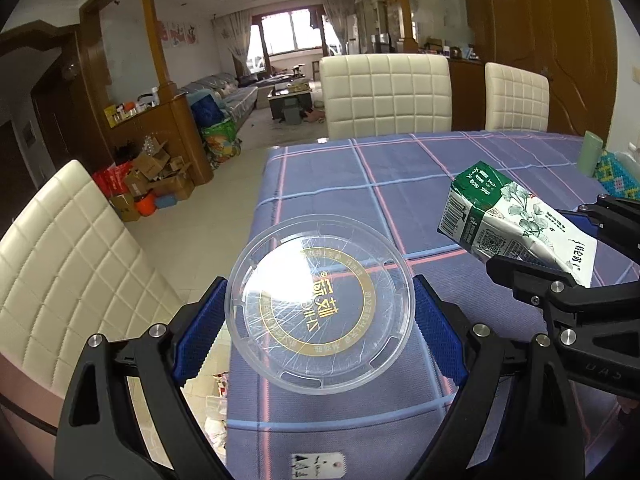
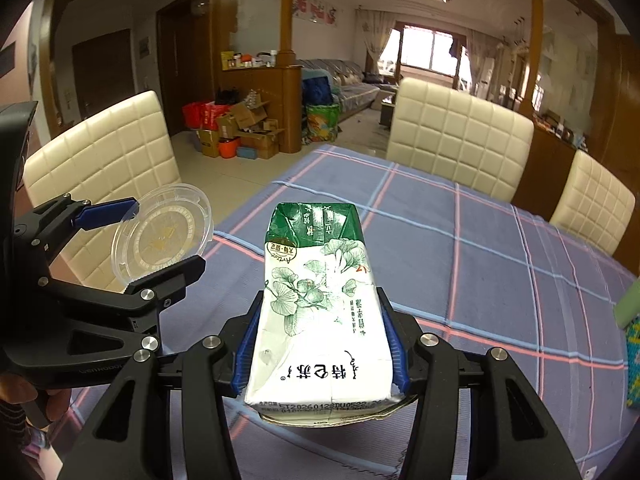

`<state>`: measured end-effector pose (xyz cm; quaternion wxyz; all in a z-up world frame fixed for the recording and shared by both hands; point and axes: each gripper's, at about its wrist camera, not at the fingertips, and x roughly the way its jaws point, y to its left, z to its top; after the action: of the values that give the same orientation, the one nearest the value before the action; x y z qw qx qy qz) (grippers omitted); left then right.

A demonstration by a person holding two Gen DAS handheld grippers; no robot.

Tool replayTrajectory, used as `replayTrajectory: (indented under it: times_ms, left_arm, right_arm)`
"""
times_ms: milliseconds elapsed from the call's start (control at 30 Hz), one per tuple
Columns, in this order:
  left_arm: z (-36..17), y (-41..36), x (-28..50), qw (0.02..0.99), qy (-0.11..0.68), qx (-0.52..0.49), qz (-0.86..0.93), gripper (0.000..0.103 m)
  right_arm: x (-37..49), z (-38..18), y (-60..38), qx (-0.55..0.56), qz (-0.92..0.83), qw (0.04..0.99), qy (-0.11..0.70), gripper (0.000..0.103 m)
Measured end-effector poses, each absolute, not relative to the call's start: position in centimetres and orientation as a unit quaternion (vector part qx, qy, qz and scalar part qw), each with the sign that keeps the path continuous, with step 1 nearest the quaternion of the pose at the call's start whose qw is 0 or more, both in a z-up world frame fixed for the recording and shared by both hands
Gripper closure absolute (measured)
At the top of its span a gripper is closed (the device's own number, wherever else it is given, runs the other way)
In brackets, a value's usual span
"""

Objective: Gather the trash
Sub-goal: 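Carry the lid and tissue pack over the bin and open both tools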

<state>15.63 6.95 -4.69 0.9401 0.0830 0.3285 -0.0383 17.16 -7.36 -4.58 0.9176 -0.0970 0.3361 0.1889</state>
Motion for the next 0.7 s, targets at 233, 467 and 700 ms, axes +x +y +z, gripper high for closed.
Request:
replayTrajectory:
  times_ms: [233,467,700]
  left_arm:
    - [-4.3,9.9,14.2,0.945,0.319,0.075,-0.015,0.015]
    - [-4.4,13.4,13.5,0.946,0.318,0.062,0.011,0.015]
    - [-4.6,17.1,12.8,0.946,0.319,0.041,0.039,0.015]
  right_arm:
    - [16.6,-3.8,-4.8,-0.112,0.205,0.916,0.326,0.053]
    - [16.7,-3.9,-1.6,-0.13,0.225,0.91,0.324,0.053]
    - [16.9,-4.3,1.5,-0.142,0.248,0.901,0.326,0.053]
